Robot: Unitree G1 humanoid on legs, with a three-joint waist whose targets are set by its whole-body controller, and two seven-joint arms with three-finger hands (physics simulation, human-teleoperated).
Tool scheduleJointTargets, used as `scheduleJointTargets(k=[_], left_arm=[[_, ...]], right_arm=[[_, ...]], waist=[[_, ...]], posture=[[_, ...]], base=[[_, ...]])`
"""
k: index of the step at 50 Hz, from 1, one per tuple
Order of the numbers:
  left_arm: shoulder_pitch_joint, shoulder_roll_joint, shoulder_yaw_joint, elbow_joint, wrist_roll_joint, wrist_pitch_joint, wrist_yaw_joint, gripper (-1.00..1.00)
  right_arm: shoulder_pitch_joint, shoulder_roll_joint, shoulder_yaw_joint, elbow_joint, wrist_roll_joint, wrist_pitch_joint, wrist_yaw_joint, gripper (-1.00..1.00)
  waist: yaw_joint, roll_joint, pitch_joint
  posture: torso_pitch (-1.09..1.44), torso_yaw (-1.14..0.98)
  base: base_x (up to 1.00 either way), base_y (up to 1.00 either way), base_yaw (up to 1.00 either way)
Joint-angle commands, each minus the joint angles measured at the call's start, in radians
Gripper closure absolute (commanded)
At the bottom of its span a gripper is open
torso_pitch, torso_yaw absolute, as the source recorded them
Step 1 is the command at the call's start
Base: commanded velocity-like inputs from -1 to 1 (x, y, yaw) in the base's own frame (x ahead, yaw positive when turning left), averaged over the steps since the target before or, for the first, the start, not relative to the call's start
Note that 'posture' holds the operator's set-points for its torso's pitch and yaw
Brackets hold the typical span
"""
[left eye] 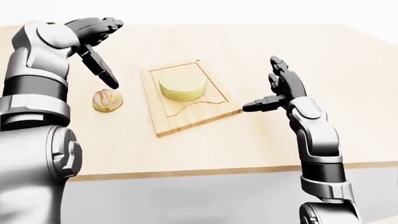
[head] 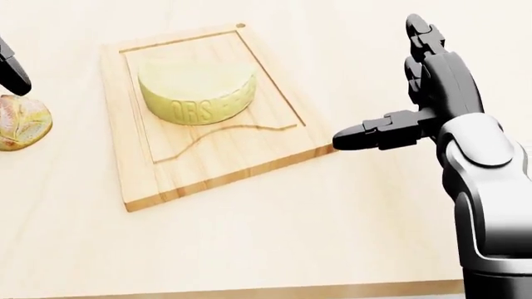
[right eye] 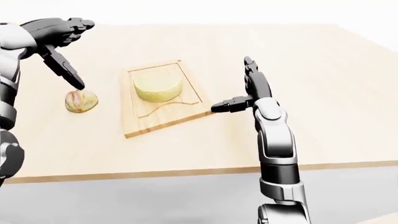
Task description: Place the bread and cheese on the cutting board.
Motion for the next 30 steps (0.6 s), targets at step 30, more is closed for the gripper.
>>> scheduleJointTargets(k=[30], left_arm=[[0.156, 0.074, 0.054, -0.229, -0.159, -0.01, -0.201, -1.0]], right_arm=[[-0.016, 0.001, -0.003, -0.022, -0.024, -0.054, 0.004, -1.0]], waist=[[0.004, 0.009, -0.03]], posture=[[0.0, 0.0]], base=[[0.0, 0.0, 0.0]])
